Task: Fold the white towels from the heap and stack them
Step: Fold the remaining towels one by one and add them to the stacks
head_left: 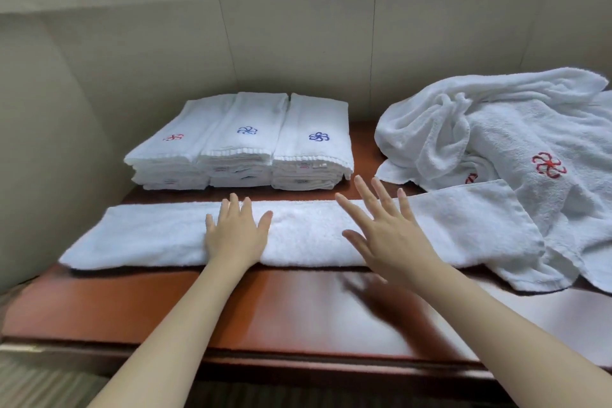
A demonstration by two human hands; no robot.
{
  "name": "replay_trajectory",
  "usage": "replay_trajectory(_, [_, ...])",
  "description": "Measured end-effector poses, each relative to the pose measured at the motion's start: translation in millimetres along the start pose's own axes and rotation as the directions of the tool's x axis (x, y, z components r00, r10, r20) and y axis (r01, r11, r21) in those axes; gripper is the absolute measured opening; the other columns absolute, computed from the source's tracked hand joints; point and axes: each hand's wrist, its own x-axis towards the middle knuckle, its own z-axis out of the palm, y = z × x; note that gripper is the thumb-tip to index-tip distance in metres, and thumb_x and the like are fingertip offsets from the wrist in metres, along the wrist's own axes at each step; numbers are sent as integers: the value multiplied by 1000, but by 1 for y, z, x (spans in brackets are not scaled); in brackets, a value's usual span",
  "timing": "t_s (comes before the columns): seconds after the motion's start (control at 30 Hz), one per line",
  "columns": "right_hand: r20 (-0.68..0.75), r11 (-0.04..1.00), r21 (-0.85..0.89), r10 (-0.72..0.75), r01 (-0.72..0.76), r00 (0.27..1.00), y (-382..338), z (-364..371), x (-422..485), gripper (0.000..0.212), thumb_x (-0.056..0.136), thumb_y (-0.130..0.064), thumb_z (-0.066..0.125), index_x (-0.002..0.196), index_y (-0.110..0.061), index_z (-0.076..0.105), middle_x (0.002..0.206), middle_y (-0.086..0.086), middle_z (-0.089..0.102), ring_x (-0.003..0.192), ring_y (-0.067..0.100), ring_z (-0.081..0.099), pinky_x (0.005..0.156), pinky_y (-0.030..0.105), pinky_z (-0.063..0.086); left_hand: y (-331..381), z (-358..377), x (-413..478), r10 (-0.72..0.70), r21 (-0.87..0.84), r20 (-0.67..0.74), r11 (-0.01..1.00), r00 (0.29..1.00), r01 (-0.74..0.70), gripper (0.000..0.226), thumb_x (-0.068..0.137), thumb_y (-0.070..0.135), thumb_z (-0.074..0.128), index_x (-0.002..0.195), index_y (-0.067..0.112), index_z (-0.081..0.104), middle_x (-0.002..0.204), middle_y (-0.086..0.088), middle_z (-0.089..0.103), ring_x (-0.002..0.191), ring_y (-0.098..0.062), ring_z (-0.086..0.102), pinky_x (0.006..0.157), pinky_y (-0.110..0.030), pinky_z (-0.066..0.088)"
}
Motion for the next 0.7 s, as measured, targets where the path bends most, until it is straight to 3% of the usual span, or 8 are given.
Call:
replay_trajectory(0.13, [173,997,73,-19,7,985,-17,17,12,57,97,-55,15,149,-42,-5,159,-3,-16,146,23,-15,116,47,-7,-26,4,-4,-191,14,162,981,968,192,73,90,70,18,152,31,14,161,-2,4,145,-37,2,113,-57,3])
replay_trajectory(0.23, [360,987,147,14,-72,933,-20,26,24,54,98,-55,15,149,-43,3,160,-5,-5,147,21,-8,116,50,-4,-37,8,-2,-134,31,184,991,974,131,75,85,77,14,150,40,9,161,2,2,146,-36,-1,111,-61,0])
replay_trajectory(0.33, [415,976,171,50,-131,908,-22,28,33,55,96,-58,18,149,-45,6,160,-9,-3,147,19,-6,115,51,-6,-51,4,8,-50,2,216,999,975,51,74,83,79,15,149,45,9,161,6,4,147,-32,0,111,-61,-1])
replay_trajectory(0.43, [456,967,186,74,-176,887,-24,25,39,55,96,-56,24,148,-44,12,160,-10,-1,147,19,-5,114,53,-6,-73,-1,22,48,-79,208,996,977,-32,61,93,65,20,149,42,19,160,10,13,147,-24,8,115,-54,3])
replay_trajectory(0.57, [394,957,173,150,-233,907,-43,22,41,44,97,-48,28,139,-34,33,154,-3,22,145,24,12,112,54,10,-116,-10,39,53,-211,58,977,997,-40,42,103,29,28,142,27,43,149,2,41,136,-21,35,112,-38,28])
replay_trajectory(0.7, [185,981,87,157,-176,970,-62,24,44,33,98,-45,31,116,-26,50,126,-2,51,122,23,42,101,40,32,-151,-20,60,-7,-89,92,996,996,15,40,102,19,31,138,27,46,138,-7,44,127,-28,37,100,-40,38])
